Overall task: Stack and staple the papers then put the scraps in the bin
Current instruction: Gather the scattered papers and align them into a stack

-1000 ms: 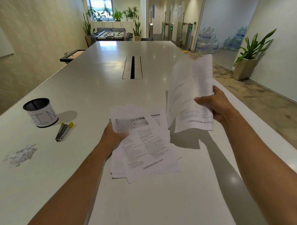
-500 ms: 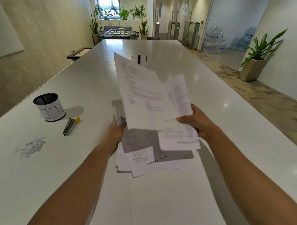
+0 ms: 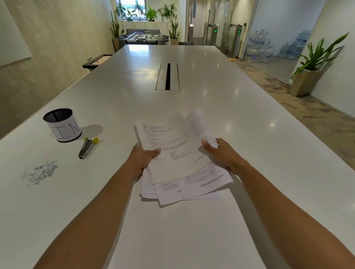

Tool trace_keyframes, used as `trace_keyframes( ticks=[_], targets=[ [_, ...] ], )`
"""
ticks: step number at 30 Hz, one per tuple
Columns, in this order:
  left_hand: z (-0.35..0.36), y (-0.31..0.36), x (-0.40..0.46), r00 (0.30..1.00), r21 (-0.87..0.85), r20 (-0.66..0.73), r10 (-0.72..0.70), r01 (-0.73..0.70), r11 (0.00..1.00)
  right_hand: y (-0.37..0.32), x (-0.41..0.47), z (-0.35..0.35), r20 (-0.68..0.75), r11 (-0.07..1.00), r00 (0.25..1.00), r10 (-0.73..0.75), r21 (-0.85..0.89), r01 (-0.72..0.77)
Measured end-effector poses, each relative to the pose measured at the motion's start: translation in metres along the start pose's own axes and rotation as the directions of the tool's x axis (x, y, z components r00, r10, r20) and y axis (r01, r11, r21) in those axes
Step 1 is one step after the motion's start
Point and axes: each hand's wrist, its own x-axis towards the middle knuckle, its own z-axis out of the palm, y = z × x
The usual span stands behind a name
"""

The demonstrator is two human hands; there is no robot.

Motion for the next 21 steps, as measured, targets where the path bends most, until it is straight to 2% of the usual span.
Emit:
trace_keyframes(
  ticks=[2, 5, 8, 12, 16, 21],
  targets=[
    [0.000, 0.000, 0.000, 1.000, -0.007, 0.007, 0.012, -0.012, 1.000, 0.001, 0.002, -0.002, -0.097, 0.991, 0.994, 0.047, -0.117, -0.058],
    [-0.002, -0.001, 0.000, 0.999, -0.044, 0.047, 0.026, -0.024, 0.999, 0.002, 0.005, -0.001, -0.126, 0.959, 0.989, 0.080, -0.262, -0.111],
    [-0.004, -0.002, 0.001, 0.994, -0.087, 0.092, 0.050, -0.042, 0.995, 0.001, 0.005, 0.001, -0.187, 0.943, 0.981, 0.061, -0.310, -0.117],
    [-0.005, 0.000, 0.000, 0.976, -0.074, 0.205, 0.077, -0.064, 0.995, -0.001, 0.003, 0.012, -0.189, 0.960, 0.981, 0.032, -0.268, -0.082],
    [0.000, 0.002, -0.003, 0.971, -0.041, 0.218, 0.098, -0.091, 0.995, -0.005, 0.001, 0.025, -0.200, 0.973, 0.980, 0.002, -0.224, -0.047],
    [0.004, 0.002, -0.012, 0.962, -0.127, 0.184, 0.204, -0.183, 0.975, -0.001, 0.000, 0.019, -0.269, 0.993, 0.958, 0.095, 0.090, -0.074]
  ],
)
